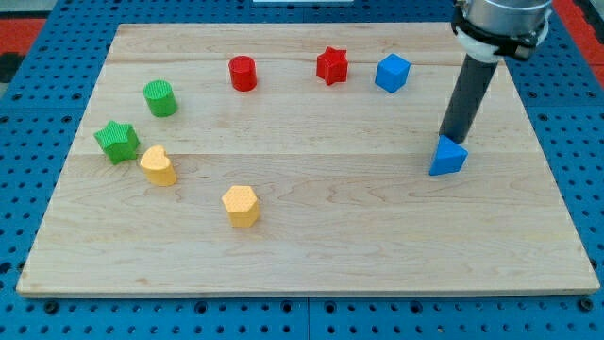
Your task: Place blue triangle right horizontally towards yellow hexagon
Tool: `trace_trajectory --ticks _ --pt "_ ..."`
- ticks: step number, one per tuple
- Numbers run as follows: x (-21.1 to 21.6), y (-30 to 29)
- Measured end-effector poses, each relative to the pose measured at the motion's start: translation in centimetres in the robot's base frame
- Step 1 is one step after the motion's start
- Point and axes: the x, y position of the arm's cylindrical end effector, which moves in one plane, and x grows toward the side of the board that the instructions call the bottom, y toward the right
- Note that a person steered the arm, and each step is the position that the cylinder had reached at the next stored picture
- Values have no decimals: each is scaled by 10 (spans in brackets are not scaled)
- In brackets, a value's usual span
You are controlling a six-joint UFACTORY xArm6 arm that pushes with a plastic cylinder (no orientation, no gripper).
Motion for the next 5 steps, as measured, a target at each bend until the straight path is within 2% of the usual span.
trace_trajectory --ticks 5 --pt "110 -34"
